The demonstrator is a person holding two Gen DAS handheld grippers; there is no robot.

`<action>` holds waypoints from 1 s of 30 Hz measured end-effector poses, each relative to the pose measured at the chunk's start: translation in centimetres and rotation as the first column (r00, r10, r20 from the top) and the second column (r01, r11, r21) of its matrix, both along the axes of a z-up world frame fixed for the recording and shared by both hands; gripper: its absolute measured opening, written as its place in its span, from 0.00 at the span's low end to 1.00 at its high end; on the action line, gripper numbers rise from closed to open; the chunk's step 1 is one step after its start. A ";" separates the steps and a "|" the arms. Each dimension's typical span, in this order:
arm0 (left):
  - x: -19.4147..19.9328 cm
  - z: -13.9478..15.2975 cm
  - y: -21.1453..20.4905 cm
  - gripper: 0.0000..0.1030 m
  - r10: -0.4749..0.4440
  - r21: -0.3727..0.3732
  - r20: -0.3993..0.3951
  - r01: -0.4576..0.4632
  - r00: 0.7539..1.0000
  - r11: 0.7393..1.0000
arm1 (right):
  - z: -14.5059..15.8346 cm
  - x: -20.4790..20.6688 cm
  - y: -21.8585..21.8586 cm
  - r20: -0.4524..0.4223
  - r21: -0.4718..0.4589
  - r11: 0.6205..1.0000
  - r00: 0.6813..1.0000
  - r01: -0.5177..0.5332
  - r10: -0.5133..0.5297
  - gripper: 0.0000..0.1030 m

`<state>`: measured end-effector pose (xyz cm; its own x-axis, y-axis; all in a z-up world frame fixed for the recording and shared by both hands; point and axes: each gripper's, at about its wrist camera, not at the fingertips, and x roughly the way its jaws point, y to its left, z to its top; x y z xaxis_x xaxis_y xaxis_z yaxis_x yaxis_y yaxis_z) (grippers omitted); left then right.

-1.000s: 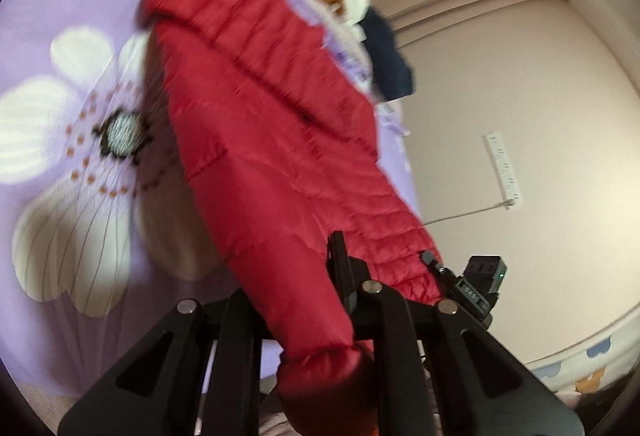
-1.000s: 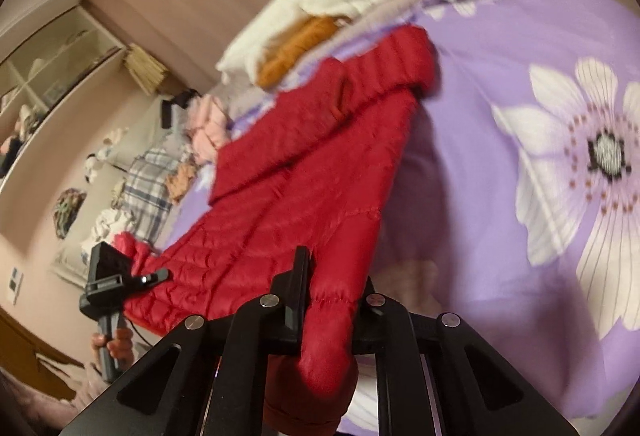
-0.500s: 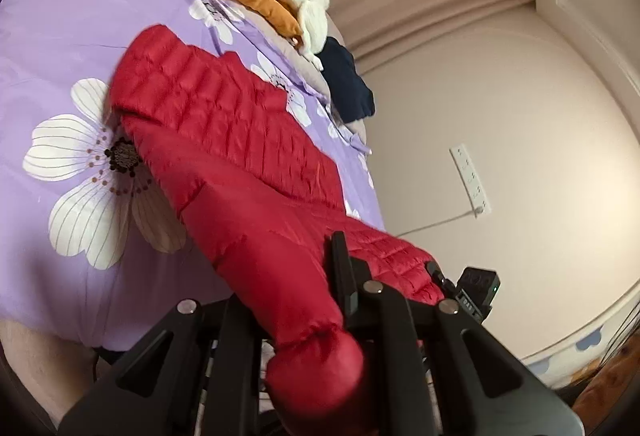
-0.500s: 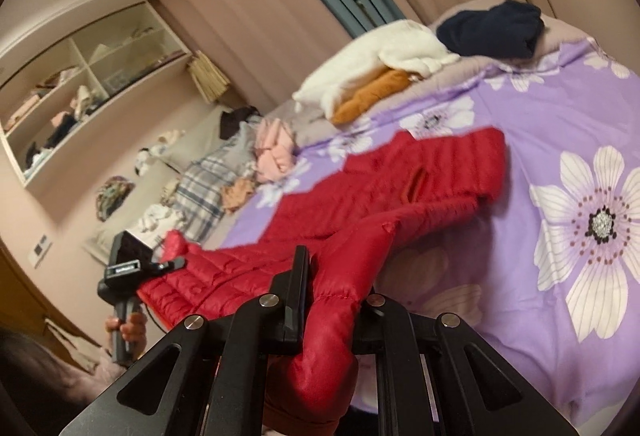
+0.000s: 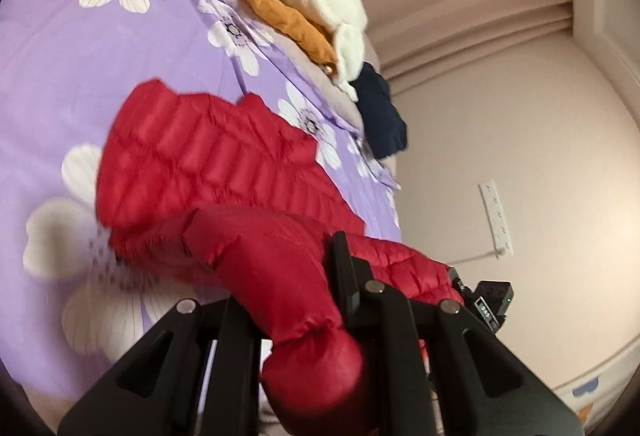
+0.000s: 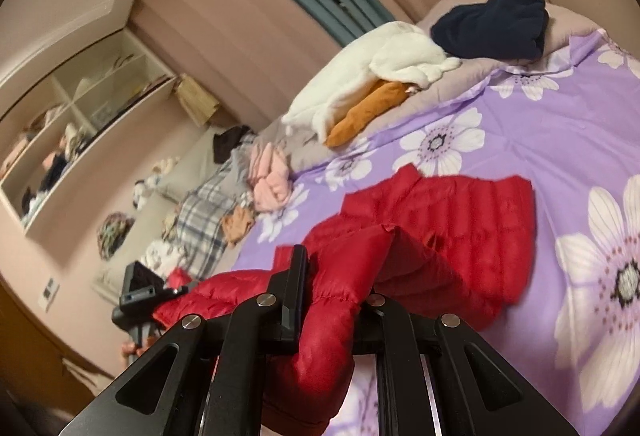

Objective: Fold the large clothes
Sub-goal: 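Carry the held hem over the jacket body toward the collar with both grippers, then lower the hem onto the collar and open both grippers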

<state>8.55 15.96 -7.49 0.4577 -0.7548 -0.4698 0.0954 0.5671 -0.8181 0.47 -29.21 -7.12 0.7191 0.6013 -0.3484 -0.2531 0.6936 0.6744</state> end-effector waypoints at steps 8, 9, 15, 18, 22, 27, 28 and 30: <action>9.7 -3.6 -1.3 0.14 0.042 0.074 -0.119 -0.033 0.992 0.997 | -2.2 8.8 -0.7 -0.131 0.002 0.998 0.990 0.062 -0.061 0.13; 10.7 -4.2 -1.5 0.14 0.045 0.087 -0.135 -0.033 0.990 0.996 | -2.7 10.0 -0.7 -0.152 0.002 0.998 0.986 0.069 -0.068 0.13; 15.6 -7.5 -2.1 0.15 0.084 0.125 -0.231 -0.056 0.969 0.991 | -5.7 15.1 -1.0 -0.248 -0.005 0.995 0.964 0.096 -0.094 0.13; 17.4 -9.0 -2.1 0.19 0.105 0.119 -0.280 -0.074 0.954 0.990 | -7.7 17.0 -1.4 -0.303 0.006 0.993 0.947 0.117 -0.110 0.13; 19.4 -10.9 -1.7 0.56 0.097 0.014 -0.342 -0.099 0.935 0.995 | -9.9 18.6 -2.1 -0.369 0.046 0.989 0.923 0.140 -0.114 0.18; 20.5 -10.3 -1.5 0.74 0.119 -0.037 -0.308 -0.137 0.944 0.990 | -11.8 19.5 -2.9 -0.407 0.185 0.968 0.910 0.170 -0.082 0.37; 20.7 -10.0 -1.6 0.75 0.120 -0.030 -0.301 -0.135 0.946 0.990 | -11.8 19.4 -3.2 -0.402 0.229 0.957 0.913 0.177 -0.073 0.45; 21.0 -9.7 -1.6 0.76 0.131 -0.024 -0.291 -0.144 0.948 0.989 | -11.6 19.5 -3.5 -0.399 0.271 0.944 0.915 0.186 -0.066 0.51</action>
